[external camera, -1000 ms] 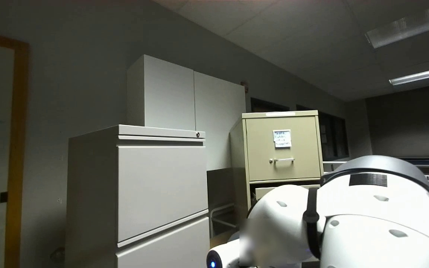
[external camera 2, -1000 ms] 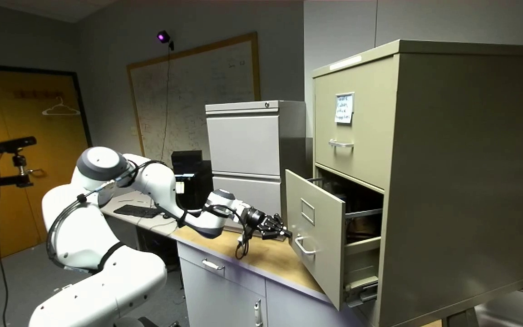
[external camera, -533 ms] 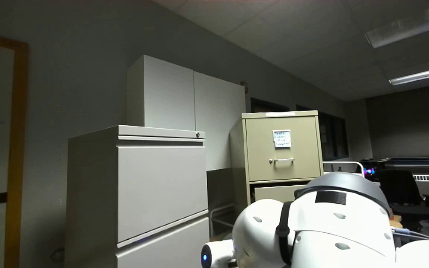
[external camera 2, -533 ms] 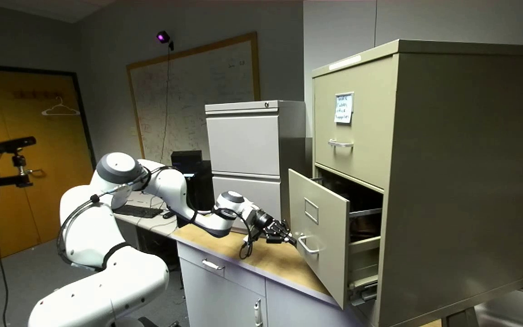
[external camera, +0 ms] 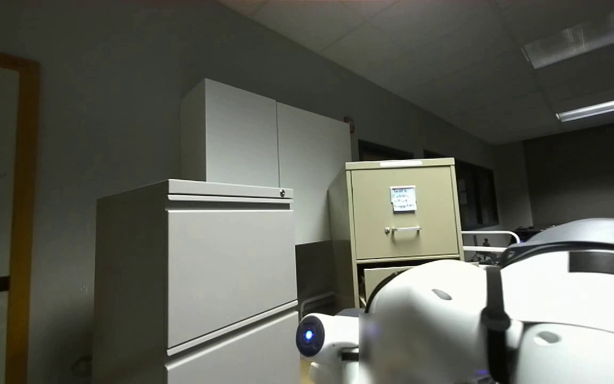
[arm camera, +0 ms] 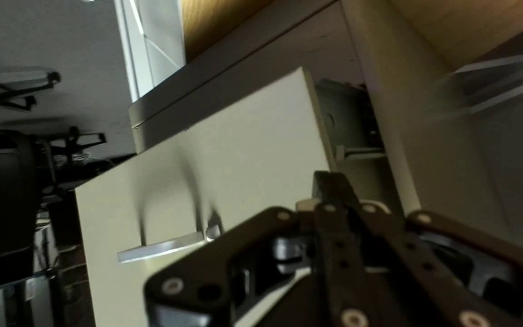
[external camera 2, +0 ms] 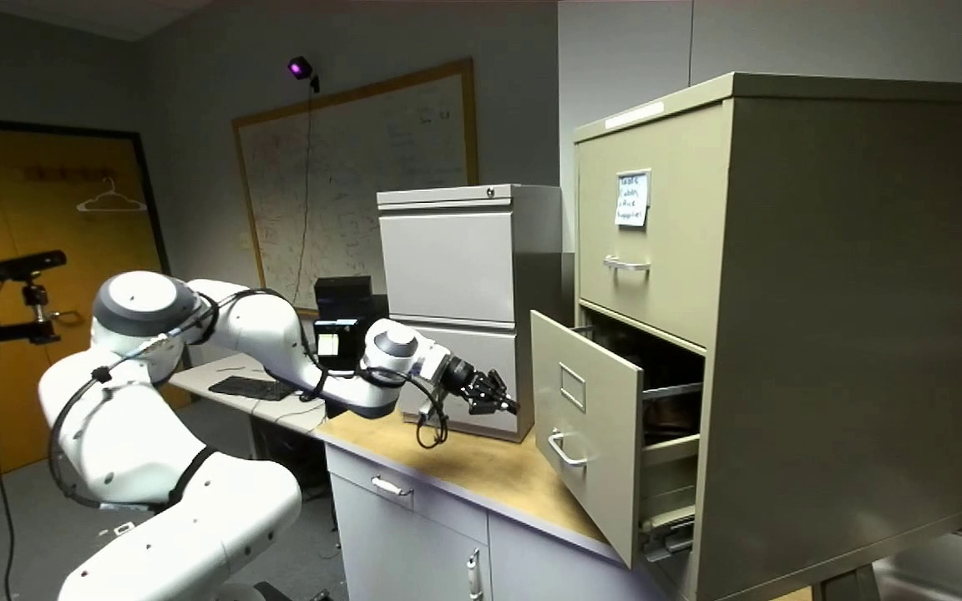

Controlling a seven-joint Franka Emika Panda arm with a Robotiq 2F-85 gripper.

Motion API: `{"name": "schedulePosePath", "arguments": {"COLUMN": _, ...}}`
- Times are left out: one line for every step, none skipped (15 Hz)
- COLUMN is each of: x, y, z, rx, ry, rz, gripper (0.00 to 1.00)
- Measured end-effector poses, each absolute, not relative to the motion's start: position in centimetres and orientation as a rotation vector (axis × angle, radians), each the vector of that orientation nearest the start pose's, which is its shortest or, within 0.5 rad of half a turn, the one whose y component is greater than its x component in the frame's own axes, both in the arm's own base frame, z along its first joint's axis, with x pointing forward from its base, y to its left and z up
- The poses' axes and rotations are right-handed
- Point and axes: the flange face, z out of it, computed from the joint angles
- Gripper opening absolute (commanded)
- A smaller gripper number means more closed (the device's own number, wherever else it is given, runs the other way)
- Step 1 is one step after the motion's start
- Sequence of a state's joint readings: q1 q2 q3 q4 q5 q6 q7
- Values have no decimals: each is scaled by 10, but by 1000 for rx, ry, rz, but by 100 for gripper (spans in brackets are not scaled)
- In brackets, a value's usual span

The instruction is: Close the bottom drawer

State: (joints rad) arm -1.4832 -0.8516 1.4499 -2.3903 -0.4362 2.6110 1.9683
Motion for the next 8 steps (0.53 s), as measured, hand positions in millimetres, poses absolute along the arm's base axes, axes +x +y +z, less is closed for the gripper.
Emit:
{"name": "schedulePosePath", "arguments": {"x": 498, "y": 19, "z": 390, "rx": -2290, "ry": 2116, "rz": -1748, "gripper": 4}}
{"name": "schedulePosePath", "arguments": {"x": 484, "y": 22, "z": 402, "rx": -2307, "ry": 2046, "rz": -1727, "gripper": 4}}
{"name": "schedulePosePath", "arguments": {"x": 469, "y": 23, "z": 413, "rx": -2324, "ry": 1979, "rz": -1696, "gripper": 4}}
{"name": "schedulePosePath", "arguments": {"x": 456, "y": 22, "z": 421, "rx": -2346, "ry": 1919, "rz": -1659, "gripper": 3}}
{"name": "schedulePosePath", "arguments": {"x": 443, "y": 18, "z": 427, "rx": -2369, "ry": 1867, "rz": -1618, "gripper": 4}}
{"name": "schedulePosePath", "arguments": {"x": 432, "y": 13, "z": 430, "rx": -2393, "ry": 1827, "rz": -1572, "gripper": 2}}
{"name": "schedulePosePath", "arguments": {"x": 423, "y": 7, "z": 432, "rx": -2408, "ry": 1816, "rz": -1533, "gripper": 1}}
{"name": "schedulePosePath", "arguments": {"x": 416, "y": -2, "z": 433, "rx": -2409, "ry": 1827, "rz": -1512, "gripper": 0}}
